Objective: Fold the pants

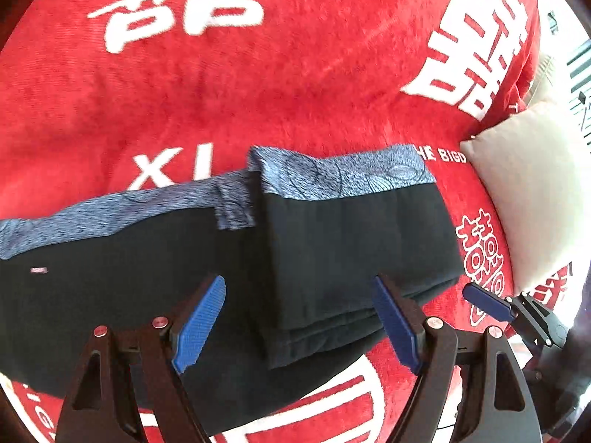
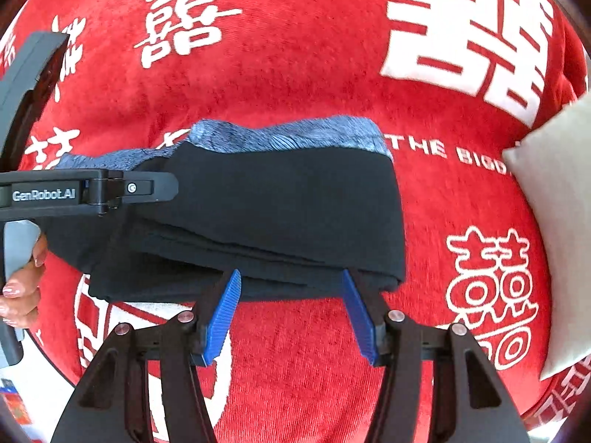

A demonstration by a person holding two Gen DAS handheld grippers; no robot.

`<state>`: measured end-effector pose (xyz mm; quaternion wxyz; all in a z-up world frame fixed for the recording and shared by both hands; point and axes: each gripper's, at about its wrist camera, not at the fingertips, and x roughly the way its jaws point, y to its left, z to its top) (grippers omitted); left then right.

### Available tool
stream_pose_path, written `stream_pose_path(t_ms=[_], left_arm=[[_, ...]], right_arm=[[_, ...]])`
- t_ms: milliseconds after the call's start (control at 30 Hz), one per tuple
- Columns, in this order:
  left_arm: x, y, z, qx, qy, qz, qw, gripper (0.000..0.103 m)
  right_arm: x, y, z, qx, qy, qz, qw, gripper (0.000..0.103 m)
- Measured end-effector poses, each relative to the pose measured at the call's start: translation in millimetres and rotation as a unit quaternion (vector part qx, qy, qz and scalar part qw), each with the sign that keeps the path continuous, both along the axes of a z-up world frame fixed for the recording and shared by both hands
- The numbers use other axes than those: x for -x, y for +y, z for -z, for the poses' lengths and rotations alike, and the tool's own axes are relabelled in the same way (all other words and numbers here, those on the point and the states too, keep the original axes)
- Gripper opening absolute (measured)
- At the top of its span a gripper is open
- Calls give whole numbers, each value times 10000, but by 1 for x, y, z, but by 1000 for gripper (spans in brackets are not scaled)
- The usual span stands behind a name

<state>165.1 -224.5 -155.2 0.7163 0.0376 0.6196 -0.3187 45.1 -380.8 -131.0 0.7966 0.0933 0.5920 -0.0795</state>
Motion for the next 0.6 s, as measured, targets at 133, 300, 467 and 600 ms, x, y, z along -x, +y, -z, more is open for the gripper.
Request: stream_pose_path(t_ms=[133,300,467,600], left_arm=[[-2,-8,6,-49,64,59,10000,81],[-3,-13,18,-222,278,152,9992,64],[-2,-15,22,-384,371,247,9983,15],[2,-3,3,-57,339,159,9993,10]], right_arm=[[8,-9,2,-132,-4,146,9998,57],[13,-15,4,-236,34,245,9994,47],[17,-24,9,-296,51,387,9988,41],[22,-35,5,-327,36,501,9982,39]])
